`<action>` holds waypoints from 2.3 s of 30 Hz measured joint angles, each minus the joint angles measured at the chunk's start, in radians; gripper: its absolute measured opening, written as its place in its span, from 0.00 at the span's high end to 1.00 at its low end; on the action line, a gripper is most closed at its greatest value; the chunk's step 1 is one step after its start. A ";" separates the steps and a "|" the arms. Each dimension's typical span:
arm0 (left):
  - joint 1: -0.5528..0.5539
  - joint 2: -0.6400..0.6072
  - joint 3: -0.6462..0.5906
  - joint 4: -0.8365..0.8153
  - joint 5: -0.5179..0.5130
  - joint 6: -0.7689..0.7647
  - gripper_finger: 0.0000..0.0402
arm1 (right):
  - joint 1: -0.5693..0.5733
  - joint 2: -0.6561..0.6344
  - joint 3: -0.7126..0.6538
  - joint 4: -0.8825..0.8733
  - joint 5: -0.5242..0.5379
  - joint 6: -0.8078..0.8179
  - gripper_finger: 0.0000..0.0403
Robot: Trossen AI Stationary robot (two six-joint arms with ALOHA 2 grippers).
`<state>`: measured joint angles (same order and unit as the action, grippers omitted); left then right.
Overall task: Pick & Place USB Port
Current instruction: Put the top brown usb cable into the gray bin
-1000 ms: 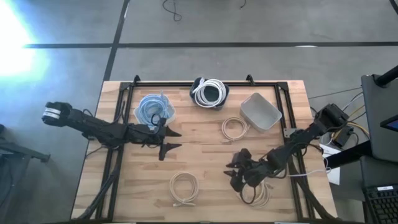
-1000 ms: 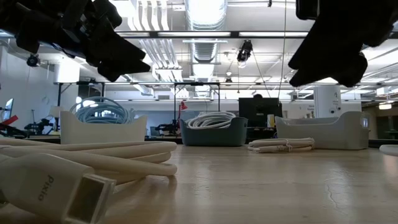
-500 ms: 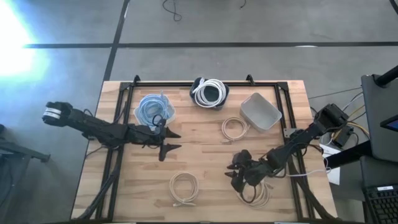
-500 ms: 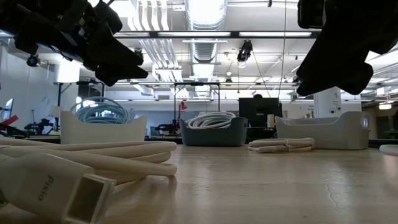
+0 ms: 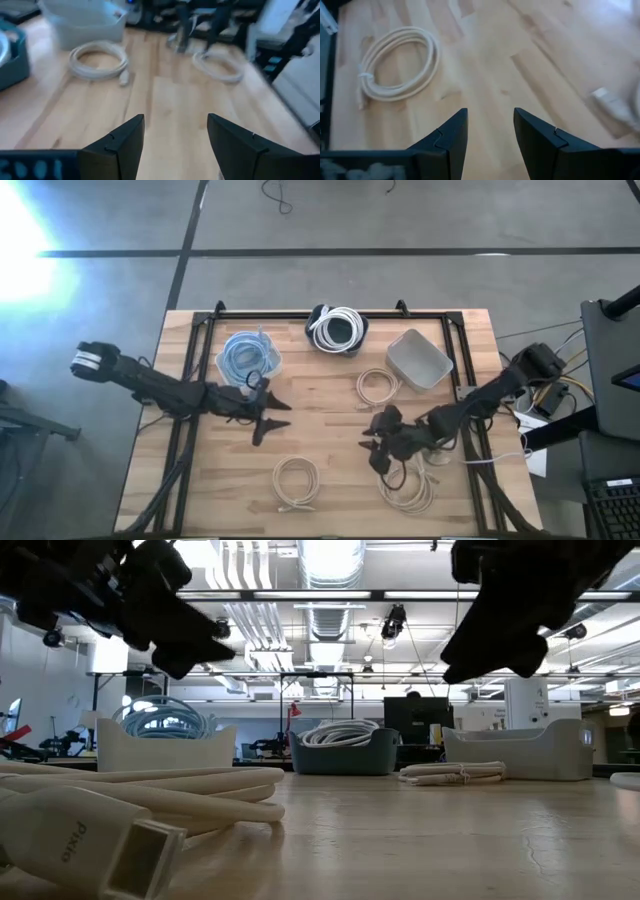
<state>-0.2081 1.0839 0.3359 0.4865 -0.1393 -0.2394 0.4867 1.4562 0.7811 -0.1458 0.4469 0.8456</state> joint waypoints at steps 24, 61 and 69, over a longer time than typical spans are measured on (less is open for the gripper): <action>-0.198 0.329 0.283 -0.018 -0.008 0.088 0.45 | -0.264 0.011 -0.003 -0.152 -0.055 -0.244 0.62; -0.196 0.319 0.282 -0.042 -0.019 0.116 0.45 | -0.379 0.187 -0.001 -0.163 -0.032 -0.062 0.96; -0.196 0.319 0.282 -0.042 -0.019 0.114 0.45 | -0.379 0.116 0.058 -0.163 -0.021 -0.110 0.97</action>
<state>-0.4042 1.4025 0.6174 0.4442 -0.1583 -0.1249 0.1078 1.5724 0.8390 -0.3090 0.4255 0.7352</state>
